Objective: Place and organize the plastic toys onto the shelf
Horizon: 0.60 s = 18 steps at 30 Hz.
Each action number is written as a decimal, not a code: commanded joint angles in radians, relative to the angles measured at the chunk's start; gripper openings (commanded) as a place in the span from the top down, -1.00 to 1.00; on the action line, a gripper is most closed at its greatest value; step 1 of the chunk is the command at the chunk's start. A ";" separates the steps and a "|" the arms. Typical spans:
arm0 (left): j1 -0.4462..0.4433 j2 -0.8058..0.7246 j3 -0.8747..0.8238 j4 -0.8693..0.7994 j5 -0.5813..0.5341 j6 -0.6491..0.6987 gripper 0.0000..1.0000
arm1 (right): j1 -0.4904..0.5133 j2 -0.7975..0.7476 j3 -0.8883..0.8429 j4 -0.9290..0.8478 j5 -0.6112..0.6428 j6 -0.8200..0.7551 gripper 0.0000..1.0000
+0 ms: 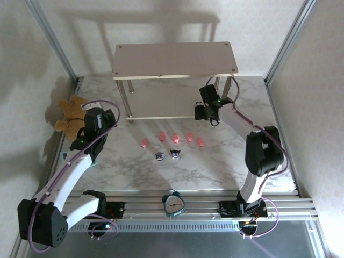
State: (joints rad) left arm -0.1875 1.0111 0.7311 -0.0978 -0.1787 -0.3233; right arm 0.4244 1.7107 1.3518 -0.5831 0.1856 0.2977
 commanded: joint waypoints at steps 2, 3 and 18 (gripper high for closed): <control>-0.080 -0.040 -0.050 0.015 0.046 -0.018 0.30 | 0.032 -0.169 -0.062 -0.076 0.009 0.061 -0.37; -0.118 -0.047 -0.064 0.014 0.042 -0.019 0.29 | 0.048 -0.197 -0.082 -0.099 0.012 0.068 -0.37; -0.469 -0.089 -0.207 0.033 0.171 -0.132 0.23 | 0.171 -0.414 -0.290 -0.138 -0.083 0.234 -0.39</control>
State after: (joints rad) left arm -0.6327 0.9375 0.5480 -0.0864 -0.0624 -0.4278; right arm 0.5785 1.3304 1.0710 -0.7193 0.1291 0.4900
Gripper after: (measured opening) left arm 0.384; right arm 0.692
